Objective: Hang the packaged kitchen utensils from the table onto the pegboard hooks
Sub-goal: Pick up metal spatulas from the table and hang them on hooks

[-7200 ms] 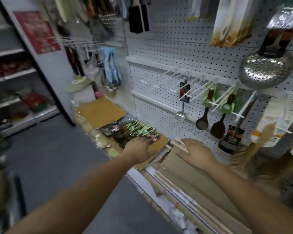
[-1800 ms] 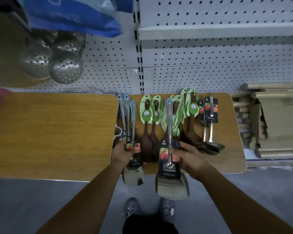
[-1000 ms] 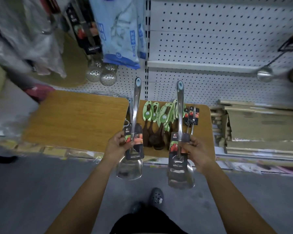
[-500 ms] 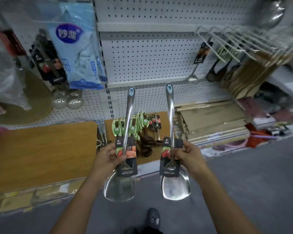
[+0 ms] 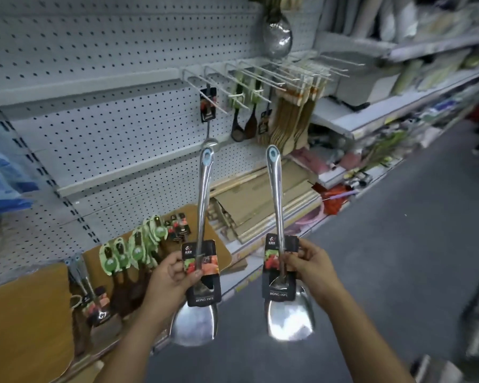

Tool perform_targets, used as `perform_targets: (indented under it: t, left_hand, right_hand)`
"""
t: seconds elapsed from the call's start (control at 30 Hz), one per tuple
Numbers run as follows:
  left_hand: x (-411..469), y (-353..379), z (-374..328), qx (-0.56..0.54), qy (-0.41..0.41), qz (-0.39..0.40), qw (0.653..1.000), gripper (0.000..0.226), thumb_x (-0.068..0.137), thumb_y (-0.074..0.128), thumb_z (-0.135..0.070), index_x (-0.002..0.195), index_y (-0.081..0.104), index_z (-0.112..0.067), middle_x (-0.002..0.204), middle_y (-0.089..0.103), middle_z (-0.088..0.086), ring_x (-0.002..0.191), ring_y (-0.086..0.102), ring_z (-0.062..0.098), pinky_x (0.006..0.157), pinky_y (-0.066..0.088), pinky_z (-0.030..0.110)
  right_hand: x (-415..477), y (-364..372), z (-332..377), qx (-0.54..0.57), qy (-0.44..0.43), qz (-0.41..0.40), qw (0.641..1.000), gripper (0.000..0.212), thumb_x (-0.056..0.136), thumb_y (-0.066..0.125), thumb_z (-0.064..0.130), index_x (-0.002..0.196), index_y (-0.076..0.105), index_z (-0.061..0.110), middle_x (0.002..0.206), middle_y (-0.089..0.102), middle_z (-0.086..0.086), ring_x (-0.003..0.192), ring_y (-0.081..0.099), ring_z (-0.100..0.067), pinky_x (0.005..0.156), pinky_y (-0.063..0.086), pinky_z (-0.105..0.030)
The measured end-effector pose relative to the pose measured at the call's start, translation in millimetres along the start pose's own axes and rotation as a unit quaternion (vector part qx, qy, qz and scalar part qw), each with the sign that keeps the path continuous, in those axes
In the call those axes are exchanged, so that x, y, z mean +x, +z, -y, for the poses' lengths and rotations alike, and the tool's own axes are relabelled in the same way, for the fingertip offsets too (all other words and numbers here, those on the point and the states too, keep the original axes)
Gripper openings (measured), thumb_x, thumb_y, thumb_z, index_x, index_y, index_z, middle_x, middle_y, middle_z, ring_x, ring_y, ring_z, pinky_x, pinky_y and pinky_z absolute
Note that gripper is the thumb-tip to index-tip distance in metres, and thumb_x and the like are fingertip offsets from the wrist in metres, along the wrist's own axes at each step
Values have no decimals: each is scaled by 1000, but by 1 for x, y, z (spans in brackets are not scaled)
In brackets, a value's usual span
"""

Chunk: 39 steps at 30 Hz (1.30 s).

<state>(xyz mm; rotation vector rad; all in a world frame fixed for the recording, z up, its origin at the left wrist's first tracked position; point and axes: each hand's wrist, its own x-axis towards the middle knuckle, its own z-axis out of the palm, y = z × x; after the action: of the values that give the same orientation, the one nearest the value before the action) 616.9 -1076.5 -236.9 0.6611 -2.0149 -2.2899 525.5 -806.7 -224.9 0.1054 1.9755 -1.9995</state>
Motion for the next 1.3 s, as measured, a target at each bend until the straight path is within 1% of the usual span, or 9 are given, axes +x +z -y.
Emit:
perform_targets:
  t: [0.13,0.3,0.4,0.53,0.67,0.93,1.1,1.2,1.3]
  left_hand:
    - [15,64,0,31,9,-3,999,35,82,64,12,112,58,-5,95,76,12,86,73,35,71,62,45]
    - [29,140,-4,41,21,-26,999,37,81,68,11,113,59,-7,98,76,11,86,74,30,72,62,37]
    - [39,175,-7,42,25,-35,998,36,81,69,7,113,59,-5,97,76,11,86,73,33,79,60,50]
    - [57,205,-8,42,27,-58,997,35,79,72,1,110,59,-10,98,76,9,88,74,31,82,58,52]
    - [86,220,-12,40,26,-78,996,46,74,78,-5,113,59,-16,101,76,3,93,73,20,80,58,37]
    - [171,231,-15,9,8,-88,996,50,65,83,-7,109,61,-15,97,77,5,97,71,26,96,50,51]
    - [215,233,-21,-28,-17,-54,998,82,42,97,-30,113,60,-13,83,75,7,84,69,24,95,46,44]
    - [232,242,-26,-4,-15,-54,998,65,60,89,-21,117,59,-16,96,77,4,94,71,19,97,46,40]
    - [250,248,-23,-5,-25,-62,998,79,62,89,-30,130,52,-14,107,75,2,103,70,17,106,44,48]
  right_hand:
    - [15,-67,0,15,6,-9,1000,31,88,65,-8,116,66,5,96,74,-25,84,74,-38,76,61,-48]
    - [45,-143,14,17,10,11,1000,35,87,67,-6,120,65,8,98,75,-23,90,74,-41,83,59,-56]
    - [62,-176,26,12,3,21,1000,35,88,66,-6,120,64,9,98,75,-22,91,74,-40,81,59,-54]
    - [89,-206,41,12,-1,38,999,32,88,66,-5,116,66,10,95,75,-21,89,74,-40,77,59,-49]
    - [131,-213,48,14,-1,41,999,31,87,67,-6,115,66,9,96,75,-21,88,74,-39,74,59,-48]
    - [227,-201,85,-3,18,91,996,32,85,67,-5,115,62,3,96,76,-20,88,75,-36,69,59,-40]
    - [280,-200,110,18,16,88,996,31,85,67,-7,115,62,-1,97,73,-28,84,73,-41,65,60,-41]
    - [308,-200,117,19,-1,91,996,31,85,65,-11,115,63,-4,90,72,-28,76,72,-37,62,59,-42]
    - [330,-204,123,33,3,95,995,28,87,62,-12,114,63,-5,84,70,-26,70,71,-33,58,59,-39]
